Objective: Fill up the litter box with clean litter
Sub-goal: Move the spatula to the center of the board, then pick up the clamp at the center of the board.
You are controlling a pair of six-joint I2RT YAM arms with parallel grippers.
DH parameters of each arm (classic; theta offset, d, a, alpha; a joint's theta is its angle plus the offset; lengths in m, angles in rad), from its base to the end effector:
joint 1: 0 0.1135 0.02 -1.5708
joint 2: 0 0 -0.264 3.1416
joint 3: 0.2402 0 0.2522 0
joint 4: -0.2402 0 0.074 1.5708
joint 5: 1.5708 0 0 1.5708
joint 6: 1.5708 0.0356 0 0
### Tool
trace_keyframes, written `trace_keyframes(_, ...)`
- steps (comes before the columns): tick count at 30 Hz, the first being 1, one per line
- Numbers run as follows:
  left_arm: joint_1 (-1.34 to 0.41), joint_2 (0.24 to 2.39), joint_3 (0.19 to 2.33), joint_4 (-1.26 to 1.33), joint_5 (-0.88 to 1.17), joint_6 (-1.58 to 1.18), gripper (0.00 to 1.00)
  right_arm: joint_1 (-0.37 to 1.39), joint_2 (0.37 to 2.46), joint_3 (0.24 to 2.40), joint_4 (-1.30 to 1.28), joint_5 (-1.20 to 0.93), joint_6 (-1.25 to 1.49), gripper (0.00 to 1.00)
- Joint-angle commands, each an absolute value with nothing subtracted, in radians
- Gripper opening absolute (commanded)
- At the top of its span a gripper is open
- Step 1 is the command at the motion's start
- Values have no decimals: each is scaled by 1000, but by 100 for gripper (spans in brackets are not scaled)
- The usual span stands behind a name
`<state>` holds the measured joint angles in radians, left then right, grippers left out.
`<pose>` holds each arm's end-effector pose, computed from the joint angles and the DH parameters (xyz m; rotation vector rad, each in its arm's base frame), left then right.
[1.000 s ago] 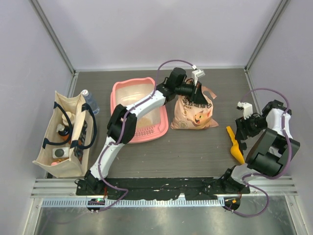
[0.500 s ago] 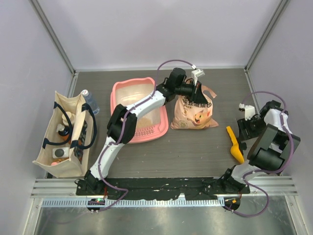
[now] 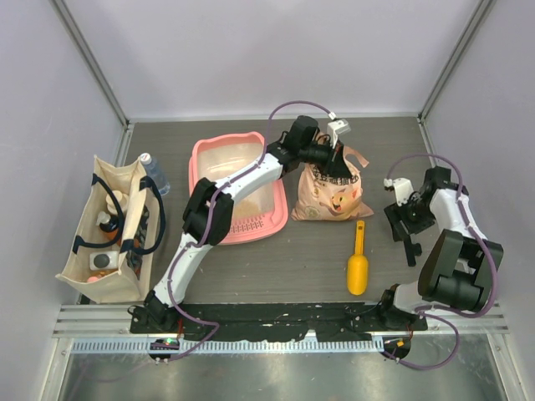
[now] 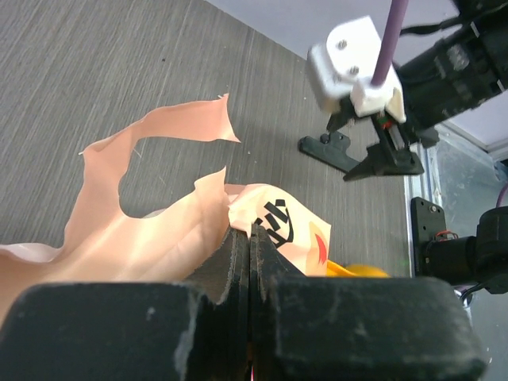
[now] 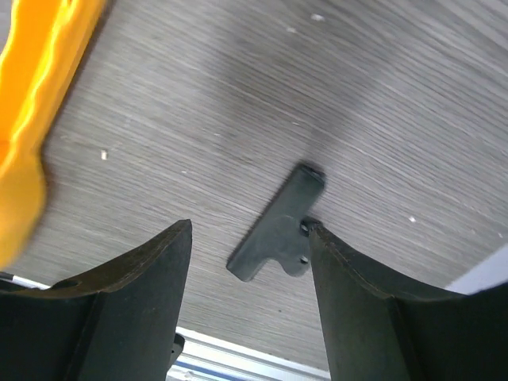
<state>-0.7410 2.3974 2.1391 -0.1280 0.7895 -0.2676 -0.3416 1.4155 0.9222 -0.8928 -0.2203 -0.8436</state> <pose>0.3947 -0.3954 0.2504 1.0323 1.8455 -1.4046 0.2318 -0.0742 0.2043 -0.7397 2.7669 0.1146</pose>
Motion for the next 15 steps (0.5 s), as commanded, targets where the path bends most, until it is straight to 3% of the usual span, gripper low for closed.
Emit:
trace_keyframes(1,-721,2353,2149,-247,767,-215,0,-423,1399,1000,-877,-170,-756,65)
trace_keyframes(15,-719,2349,2177,-324,767,-169,0,-575,1577,1065,-982,-255,-652,47)
